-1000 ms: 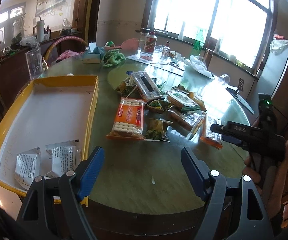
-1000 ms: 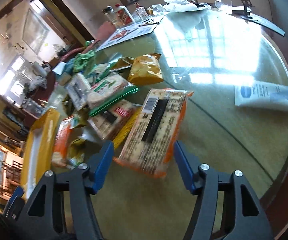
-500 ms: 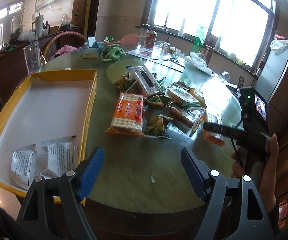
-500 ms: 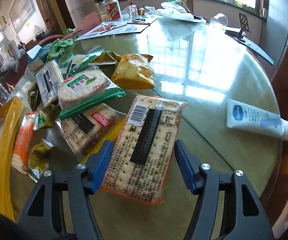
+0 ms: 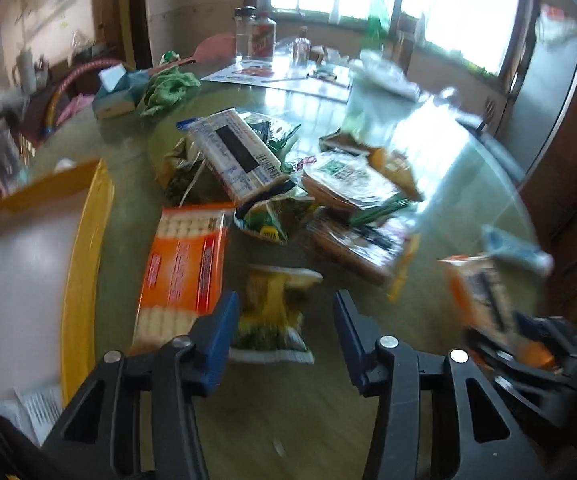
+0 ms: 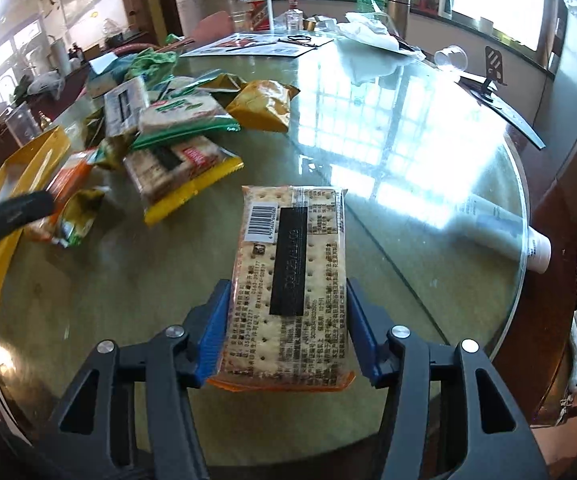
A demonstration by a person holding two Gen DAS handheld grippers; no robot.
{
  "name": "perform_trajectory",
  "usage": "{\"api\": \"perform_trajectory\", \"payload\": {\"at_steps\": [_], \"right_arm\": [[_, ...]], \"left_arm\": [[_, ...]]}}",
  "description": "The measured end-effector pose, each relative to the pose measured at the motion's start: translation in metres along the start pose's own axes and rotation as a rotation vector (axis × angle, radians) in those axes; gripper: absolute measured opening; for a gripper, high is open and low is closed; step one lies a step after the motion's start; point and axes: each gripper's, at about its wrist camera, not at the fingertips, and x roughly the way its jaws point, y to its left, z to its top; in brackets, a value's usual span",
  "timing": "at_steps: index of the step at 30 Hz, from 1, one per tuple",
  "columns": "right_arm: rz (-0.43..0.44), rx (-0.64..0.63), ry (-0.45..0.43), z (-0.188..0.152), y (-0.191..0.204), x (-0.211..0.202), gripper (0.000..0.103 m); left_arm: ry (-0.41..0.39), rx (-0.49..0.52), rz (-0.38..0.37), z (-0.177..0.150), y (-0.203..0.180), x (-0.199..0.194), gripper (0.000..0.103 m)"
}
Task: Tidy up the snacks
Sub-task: 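Carry the cracker pack to the tray with the right gripper while the left grasps a small green packet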
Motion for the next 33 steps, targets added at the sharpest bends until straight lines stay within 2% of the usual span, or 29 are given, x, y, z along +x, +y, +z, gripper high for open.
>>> {"api": "perform_trajectory", "payload": {"at_steps": [2,3,7,10,11,13,17,21,26,28,32,33], "right_arm": [[0.000,-0.007,-0.003,-0.001,0.000,0.000,0.056],[-0.001,-0.008,-0.005,-0.001,0.001,0.000,0.056],[-0.007,-0.024,-0.015,-0.004,0.003,-0.001,0.057],[-0.019,-0.027,-0.015,-0.003,0.005,0.000,0.057],[-0.021,-0.027,-0.015,-0.003,0.006,0.000,0.057],[-0.025,-0.023,-0.016,-0.003,0.006,0.000,0.056],[-0.016,-0.006,-0.011,-0.003,0.006,-0.001,0.056],[0.003,0.025,-0.049,-0.009,0.005,-0.005,0.055],[0.151,0.133,-0.097,-0.010,0.002,-0.022,0.055],[0.195,0.121,-0.129,-0.006,0.014,-0.037,0.055],[0.306,0.049,-0.182,0.005,0.055,-0.061,0.055],[0.339,0.027,-0.187,0.008,0.069,-0.065,0.055]], "left_arm": [[0.054,0.031,0.053,0.000,-0.003,0.014,0.026],[0.072,0.044,0.056,-0.002,-0.005,0.018,0.017],[0.044,0.041,0.063,-0.016,-0.004,0.006,0.015],[0.036,0.005,0.008,-0.029,0.000,-0.006,0.014],[0.028,0.007,0.013,-0.032,-0.001,-0.007,0.015],[0.021,0.007,0.032,-0.035,-0.004,-0.005,0.024],[-0.001,0.021,0.052,-0.039,-0.010,-0.008,0.016],[-0.037,-0.030,-0.068,-0.045,-0.004,-0.028,0.013],[-0.114,-0.163,-0.186,-0.054,0.026,-0.078,0.012],[-0.169,-0.204,-0.164,-0.056,0.044,-0.101,0.012],[-0.287,-0.324,-0.011,-0.063,0.098,-0.139,0.012],[-0.300,-0.358,0.004,-0.065,0.114,-0.145,0.012]]}}
